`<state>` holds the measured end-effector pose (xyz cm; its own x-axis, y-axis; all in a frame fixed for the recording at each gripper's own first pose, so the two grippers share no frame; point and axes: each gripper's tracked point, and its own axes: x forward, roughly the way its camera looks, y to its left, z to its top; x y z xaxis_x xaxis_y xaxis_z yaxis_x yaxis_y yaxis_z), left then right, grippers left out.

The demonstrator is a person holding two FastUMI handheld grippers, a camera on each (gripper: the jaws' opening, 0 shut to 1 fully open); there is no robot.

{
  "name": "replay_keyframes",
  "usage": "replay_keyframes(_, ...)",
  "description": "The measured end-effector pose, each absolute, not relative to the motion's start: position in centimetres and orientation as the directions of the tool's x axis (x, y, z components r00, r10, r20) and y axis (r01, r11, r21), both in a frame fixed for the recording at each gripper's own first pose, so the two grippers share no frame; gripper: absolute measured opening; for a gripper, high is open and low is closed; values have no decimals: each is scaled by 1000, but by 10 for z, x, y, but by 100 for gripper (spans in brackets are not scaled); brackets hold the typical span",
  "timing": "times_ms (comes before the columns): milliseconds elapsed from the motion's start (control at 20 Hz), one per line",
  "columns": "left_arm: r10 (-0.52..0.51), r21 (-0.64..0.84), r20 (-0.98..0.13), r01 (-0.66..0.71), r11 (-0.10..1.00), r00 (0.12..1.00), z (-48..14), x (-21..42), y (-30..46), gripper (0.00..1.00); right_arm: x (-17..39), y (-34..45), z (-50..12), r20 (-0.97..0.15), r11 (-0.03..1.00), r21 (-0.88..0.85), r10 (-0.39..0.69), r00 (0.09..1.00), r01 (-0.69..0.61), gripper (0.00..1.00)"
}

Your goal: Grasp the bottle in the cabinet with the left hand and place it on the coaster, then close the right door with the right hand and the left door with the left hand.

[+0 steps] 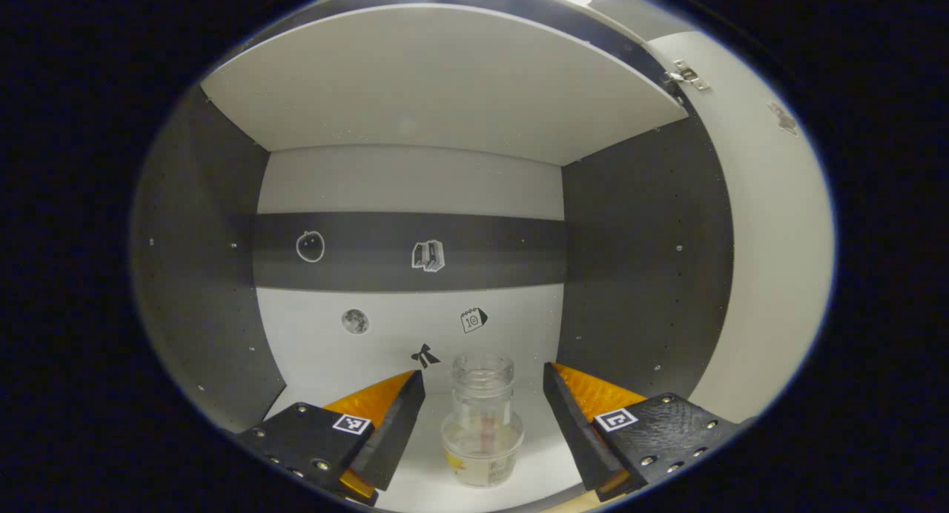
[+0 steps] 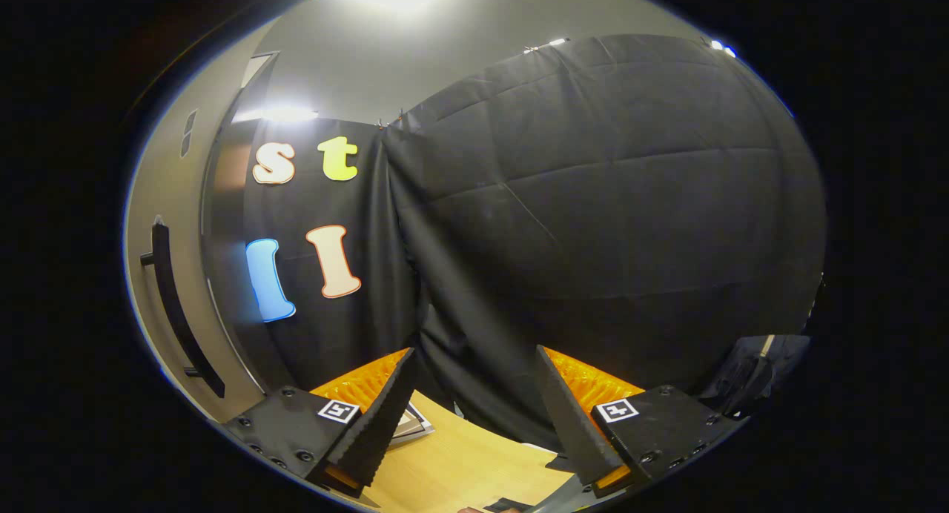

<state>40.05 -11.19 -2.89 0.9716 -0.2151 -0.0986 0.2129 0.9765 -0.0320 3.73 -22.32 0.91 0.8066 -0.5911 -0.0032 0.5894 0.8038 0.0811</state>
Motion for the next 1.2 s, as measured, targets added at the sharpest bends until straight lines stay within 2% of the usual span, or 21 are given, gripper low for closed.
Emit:
replay_keyframes(50,-213,-30,-104,211,977,972,-31,405,-113,93,38,-226,7,-6,798,87,-598,802,596,96)
replay_keyframes(200,-212,-6,-123,213,977,969,-40,414,-113,65,39,-231,4,-12,788,83,-611,791,610,96)
replay_keyframes(250,-216,-2,-128,218,976,968,-40,413,-115,51,40,-233,3,-13,786,79,-614,789,613,96)
replay_keyframes(350,-224,2,-131,226,974,966,-41,413,-117,51,44,-232,1,-16,788,74,-612,791,611,96)
replay_keyframes(400,-240,2,-134,242,970,962,-41,411,-120,36,46,-231,1,-18,791,75,-608,794,607,96)
replay_keyframes(550,-270,1,-140,273,962,953,-39,403,-126,32,53,-227,0,-19,804,74,-590,807,590,96)
replay_keyframes(600,-273,-1,-125,275,961,954,-34,402,-127,35,54,-224,-1,-18,808,71,-585,811,585,100)
replay_keyframes(700,-289,4,-111,291,957,951,-28,394,-128,40,54,-223,-2,-19,815,65,-577,817,576,100)
replay_keyframes(750,-293,14,-105,296,955,950,-24,389,-127,43,52,-221,-4,-22,818,63,-572,820,572,96)
replay_keyframes(800,-298,23,-98,302,953,949,-17,384,-127,35,51,-221,-6,-26,820,64,-569,822,569,96)
replay_keyframes(1100,-339,39,-47,340,939,940,16,336,-123,35,44,-214,-8,-36,836,75,-542,839,543,96)
replay_keyframes(1200,-351,37,-35,352,935,936,23,320,-119,32,41,-209,-6,-33,844,76,-530,847,531,96)
